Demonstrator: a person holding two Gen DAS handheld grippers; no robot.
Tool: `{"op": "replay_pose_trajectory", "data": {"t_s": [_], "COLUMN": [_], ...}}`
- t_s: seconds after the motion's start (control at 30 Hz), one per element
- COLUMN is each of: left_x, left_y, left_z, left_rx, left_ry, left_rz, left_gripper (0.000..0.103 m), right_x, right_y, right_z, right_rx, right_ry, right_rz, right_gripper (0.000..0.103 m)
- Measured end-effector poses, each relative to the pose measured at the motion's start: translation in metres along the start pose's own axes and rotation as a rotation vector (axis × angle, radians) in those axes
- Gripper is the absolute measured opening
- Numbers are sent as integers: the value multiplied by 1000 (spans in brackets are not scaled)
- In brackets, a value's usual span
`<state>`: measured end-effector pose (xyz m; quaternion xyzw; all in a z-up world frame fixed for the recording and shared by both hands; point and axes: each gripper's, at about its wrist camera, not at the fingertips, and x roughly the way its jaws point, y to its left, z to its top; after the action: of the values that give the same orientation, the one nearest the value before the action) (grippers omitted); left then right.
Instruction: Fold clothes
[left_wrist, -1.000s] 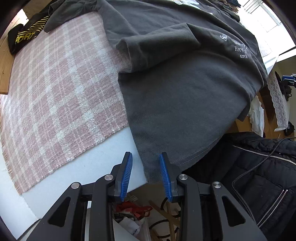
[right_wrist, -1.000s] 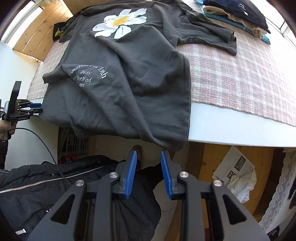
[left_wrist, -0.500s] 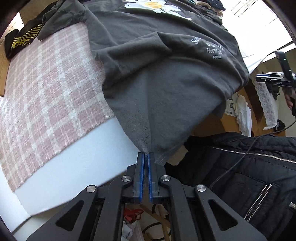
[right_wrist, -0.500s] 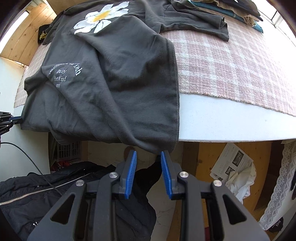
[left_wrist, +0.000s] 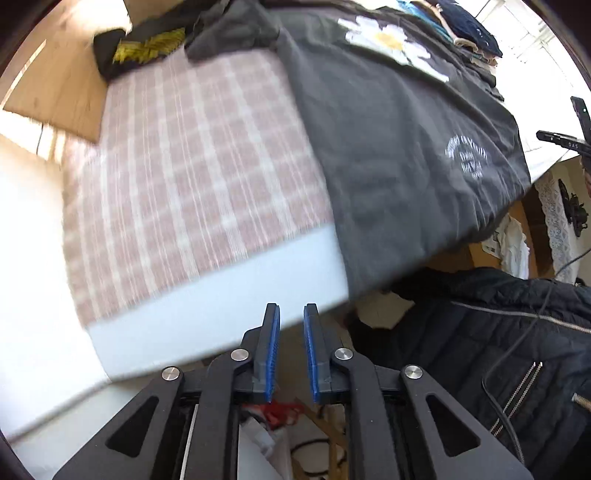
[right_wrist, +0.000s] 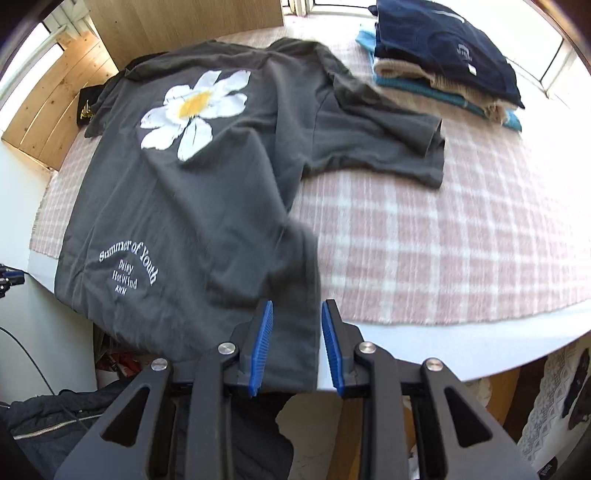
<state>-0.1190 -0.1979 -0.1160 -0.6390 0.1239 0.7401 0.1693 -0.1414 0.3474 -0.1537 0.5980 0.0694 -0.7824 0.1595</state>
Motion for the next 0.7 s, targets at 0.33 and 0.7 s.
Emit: {"op": "replay_pose_trajectory", "data": {"t_s": [0.33,0.7], "left_x": [35,128], "left_y": [-11,-4], "left_z": [298,423], "left_rx": [124,172], "left_ry": [-133,8], "left_rz": [156,114], "left_gripper": [29,35], "right_x": [53,155], "right_y": [-35,-64], "right_z": [214,325], "right_rx": [-205,-250], "right_ry": [-60,75], "right_rz": [-45,163], "right_gripper": [42,42]}}
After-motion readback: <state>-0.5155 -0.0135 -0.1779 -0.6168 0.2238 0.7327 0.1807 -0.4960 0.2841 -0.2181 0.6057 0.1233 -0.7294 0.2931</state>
